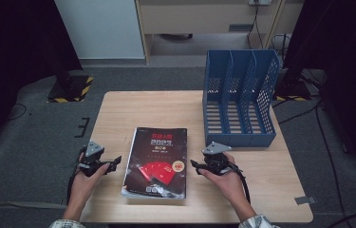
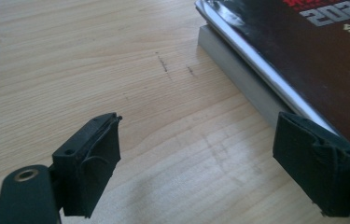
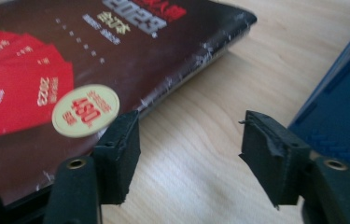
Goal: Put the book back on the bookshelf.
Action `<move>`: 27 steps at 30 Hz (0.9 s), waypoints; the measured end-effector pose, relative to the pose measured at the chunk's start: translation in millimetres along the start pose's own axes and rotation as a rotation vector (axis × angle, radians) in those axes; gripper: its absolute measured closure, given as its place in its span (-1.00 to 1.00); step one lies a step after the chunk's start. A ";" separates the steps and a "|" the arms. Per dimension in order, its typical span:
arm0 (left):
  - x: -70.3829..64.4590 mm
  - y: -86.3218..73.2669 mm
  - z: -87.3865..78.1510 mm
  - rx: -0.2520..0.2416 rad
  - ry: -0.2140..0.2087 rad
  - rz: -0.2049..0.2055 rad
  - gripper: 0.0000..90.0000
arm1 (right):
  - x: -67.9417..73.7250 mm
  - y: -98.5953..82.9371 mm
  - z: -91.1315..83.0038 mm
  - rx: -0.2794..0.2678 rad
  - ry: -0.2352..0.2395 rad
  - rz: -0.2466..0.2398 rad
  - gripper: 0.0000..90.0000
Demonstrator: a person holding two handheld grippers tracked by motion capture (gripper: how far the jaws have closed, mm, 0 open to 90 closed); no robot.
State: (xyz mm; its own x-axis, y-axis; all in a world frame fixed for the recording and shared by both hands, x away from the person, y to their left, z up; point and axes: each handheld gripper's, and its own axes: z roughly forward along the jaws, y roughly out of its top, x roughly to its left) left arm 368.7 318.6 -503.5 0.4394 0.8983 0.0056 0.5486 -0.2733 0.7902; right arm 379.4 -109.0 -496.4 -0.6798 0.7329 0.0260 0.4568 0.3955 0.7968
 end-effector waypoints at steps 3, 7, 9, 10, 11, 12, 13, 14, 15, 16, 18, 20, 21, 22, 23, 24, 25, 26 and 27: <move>-4.9 -0.1 -6.0 -0.005 -0.003 0.019 -0.62 | 2.1 5.2 2.5 -0.014 0.015 -0.009 -0.10; -12.4 0.8 -11.5 -0.023 -0.014 0.023 -0.58 | 6.4 11.8 5.7 -0.035 0.034 -0.024 -0.08; -17.1 2.2 -13.5 -0.031 -0.025 0.031 -0.53 | 6.9 14.1 7.1 -0.047 0.037 -0.021 -0.06; -23.1 4.6 -14.4 -0.040 -0.040 0.040 -0.48 | 6.0 15.0 9.0 -0.053 0.050 -0.011 -0.06; -23.1 4.6 -14.4 -0.040 -0.040 0.040 -0.44 | 6.0 15.0 9.0 -0.053 0.050 -0.011 -0.06; -26.3 6.3 -14.8 -0.046 -0.042 0.050 -0.44 | 5.8 15.5 9.8 -0.051 0.058 -0.007 -0.06; -28.9 8.4 -15.6 -0.048 -0.044 0.057 -0.42 | 5.6 16.4 10.6 -0.048 0.063 -0.010 -0.06; -31.7 10.2 -15.8 -0.058 -0.050 0.058 -0.40 | 5.8 17.4 11.6 -0.047 0.062 -0.011 -0.07; -34.6 11.5 -15.8 -0.066 -0.059 0.058 -0.33 | 5.9 20.4 13.6 -0.048 0.071 -0.008 -0.11; -40.3 13.5 -15.1 -0.064 -0.079 0.058 -0.31 | 6.2 22.4 15.0 -0.046 0.073 -0.003 -0.14; -43.1 14.1 -14.3 -0.057 -0.085 0.061 -0.31 | 6.1 24.9 16.9 -0.044 0.082 0.004 -0.17; -48.9 15.1 -12.4 -0.049 -0.084 0.083 -0.28 | 5.5 31.2 21.5 -0.037 0.098 0.021 -0.21; -50.3 15.4 -12.0 -0.046 -0.083 0.085 -0.26 | 4.6 34.6 24.7 -0.036 0.107 0.032 -0.23; -51.9 15.5 -11.4 -0.047 -0.089 0.078 -0.25 | 4.1 36.2 27.1 -0.033 0.110 0.033 -0.26; -53.9 15.3 -10.4 -0.050 -0.102 0.072 -0.20 | 3.9 37.6 34.8 -0.033 0.113 0.045 -0.32; -55.0 15.0 -9.7 -0.048 -0.103 0.077 -0.20 | 3.9 37.6 34.8 -0.033 0.113 0.045 -0.32; -56.7 14.7 -8.6 -0.042 -0.103 0.083 -0.18 | 4.7 36.9 36.8 -0.039 0.124 0.065 -0.33; -58.1 14.3 -7.3 -0.033 -0.105 0.088 -0.18 | 5.3 35.5 39.2 -0.042 0.134 0.067 -0.34; -59.2 13.8 -6.2 -0.030 -0.108 0.089 -0.17 | 7.3 34.4 41.0 -0.044 0.126 0.071 -0.36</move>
State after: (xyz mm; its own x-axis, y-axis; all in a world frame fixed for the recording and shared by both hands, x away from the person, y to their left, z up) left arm 345.8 263.8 -489.2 0.5600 0.8284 0.0119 0.4830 -0.3382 0.8077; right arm 413.7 -67.4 -493.6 -0.7147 0.6816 0.1566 0.4824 0.3183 0.8161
